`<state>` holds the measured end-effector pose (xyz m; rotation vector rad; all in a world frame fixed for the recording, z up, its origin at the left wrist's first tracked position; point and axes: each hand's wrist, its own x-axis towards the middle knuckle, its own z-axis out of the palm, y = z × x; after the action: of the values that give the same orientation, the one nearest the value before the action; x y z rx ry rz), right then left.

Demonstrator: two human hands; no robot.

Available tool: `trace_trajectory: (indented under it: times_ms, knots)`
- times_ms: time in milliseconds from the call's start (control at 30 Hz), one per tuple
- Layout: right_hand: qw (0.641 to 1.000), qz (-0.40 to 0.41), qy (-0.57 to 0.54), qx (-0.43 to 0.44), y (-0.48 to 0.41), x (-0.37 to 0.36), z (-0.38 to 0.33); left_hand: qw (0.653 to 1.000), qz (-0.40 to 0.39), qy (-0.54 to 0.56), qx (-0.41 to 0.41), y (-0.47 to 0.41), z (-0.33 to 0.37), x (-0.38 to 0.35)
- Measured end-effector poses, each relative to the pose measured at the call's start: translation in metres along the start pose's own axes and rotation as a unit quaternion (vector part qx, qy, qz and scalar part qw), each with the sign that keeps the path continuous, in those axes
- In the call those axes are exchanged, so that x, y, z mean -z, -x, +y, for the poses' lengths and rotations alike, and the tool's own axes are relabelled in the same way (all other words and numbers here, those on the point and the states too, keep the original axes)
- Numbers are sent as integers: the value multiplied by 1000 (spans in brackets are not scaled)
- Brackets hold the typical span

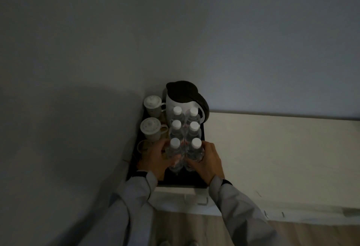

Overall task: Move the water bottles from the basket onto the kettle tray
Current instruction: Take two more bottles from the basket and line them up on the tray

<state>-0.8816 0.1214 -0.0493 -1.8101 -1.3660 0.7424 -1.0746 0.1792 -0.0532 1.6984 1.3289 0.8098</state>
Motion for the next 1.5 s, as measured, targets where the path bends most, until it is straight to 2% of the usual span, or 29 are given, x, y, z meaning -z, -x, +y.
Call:
trace_trajectory:
  times_ms: [267,367,600,800,1067,1300,1500]
  knots:
    - [999,1,33,43,-3,18,-4,993,-105,-25,-46,-8,19,19]
    - [998,4,49,46,-5,18,-7,991,-97,-56,-69,-13,15,17]
    - [997,-2,69,37,-8,19,-10,988,-55,-127,-63,-16,16,10]
    - [997,-11,72,38,-9,22,-11,981,-131,-126,-71,-29,18,18]
    - [994,-36,82,63,-13,23,-11,985,-28,-158,-62,-26,17,5]
    - [993,-65,65,70,-16,23,-10,983,-77,-142,-86,-30,16,11]
    - [996,-38,64,42,-15,19,-15,983,-80,-137,-92,-30,21,11]
